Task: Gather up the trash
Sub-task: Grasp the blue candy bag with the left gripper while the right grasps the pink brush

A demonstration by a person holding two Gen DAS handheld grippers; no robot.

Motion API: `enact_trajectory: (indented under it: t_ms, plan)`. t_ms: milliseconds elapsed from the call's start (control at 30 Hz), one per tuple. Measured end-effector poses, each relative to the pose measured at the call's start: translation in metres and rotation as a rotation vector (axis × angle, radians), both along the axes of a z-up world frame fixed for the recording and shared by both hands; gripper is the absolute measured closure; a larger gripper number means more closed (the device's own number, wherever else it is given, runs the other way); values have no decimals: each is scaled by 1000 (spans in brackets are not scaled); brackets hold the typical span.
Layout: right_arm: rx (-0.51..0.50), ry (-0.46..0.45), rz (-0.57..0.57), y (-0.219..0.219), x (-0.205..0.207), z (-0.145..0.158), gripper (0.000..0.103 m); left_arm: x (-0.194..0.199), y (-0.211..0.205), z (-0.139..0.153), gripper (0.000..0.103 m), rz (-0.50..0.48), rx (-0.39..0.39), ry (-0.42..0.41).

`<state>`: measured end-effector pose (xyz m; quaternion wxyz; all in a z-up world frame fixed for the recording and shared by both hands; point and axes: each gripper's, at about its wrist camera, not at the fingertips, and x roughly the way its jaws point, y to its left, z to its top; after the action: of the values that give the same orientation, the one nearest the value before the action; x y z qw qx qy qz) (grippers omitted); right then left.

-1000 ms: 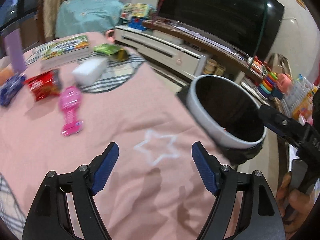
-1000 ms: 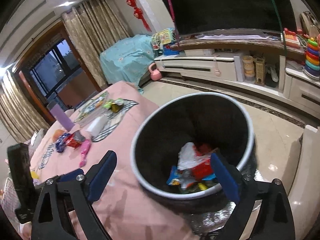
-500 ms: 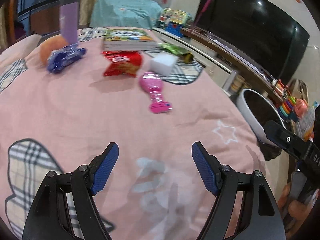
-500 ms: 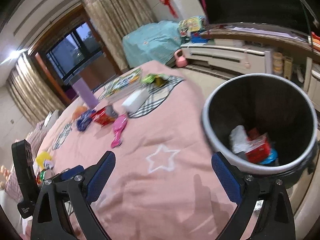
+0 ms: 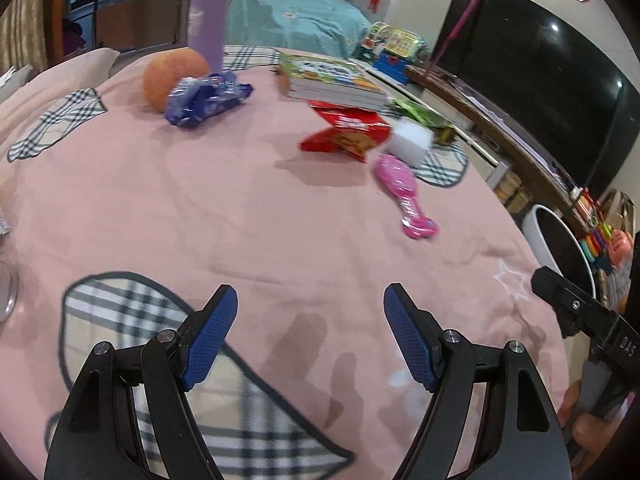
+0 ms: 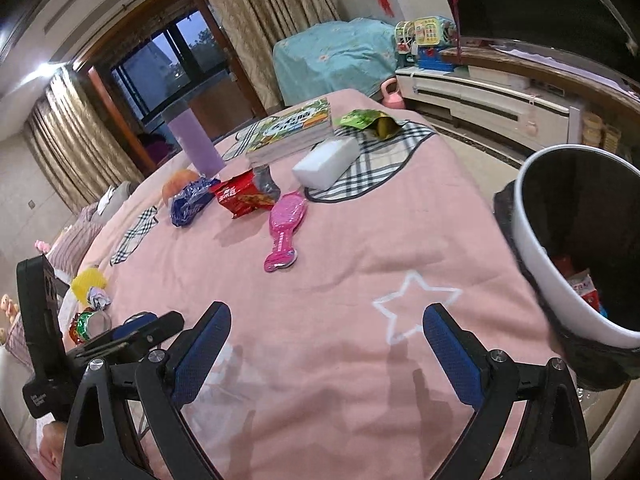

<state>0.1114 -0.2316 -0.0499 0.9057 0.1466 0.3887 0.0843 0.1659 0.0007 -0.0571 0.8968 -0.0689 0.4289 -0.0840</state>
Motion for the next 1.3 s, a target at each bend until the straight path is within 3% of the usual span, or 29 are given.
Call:
enact_trajectory:
  t_ms: [400,667,933,1200,1233,1300]
  plan:
    - [-24,15,22,34,37,-2,6,35,41,3,25,68,52,-1]
    - [-57,38,34,58,68,-9,7,81,65,12,25,99,110,-22]
    - [-109,76,47,71,99,-19,17,142,76,16,24,126,166,-44]
    - [-154,118,45,72,121,-31,29,183,63,5,24,119,271,-52]
    - [-161,124,46,72,122,-34,30,186,62,3,24,120,282,-51]
    - [-178,119,50,74,125,-35,30,190,58,0,39,108,293,-47]
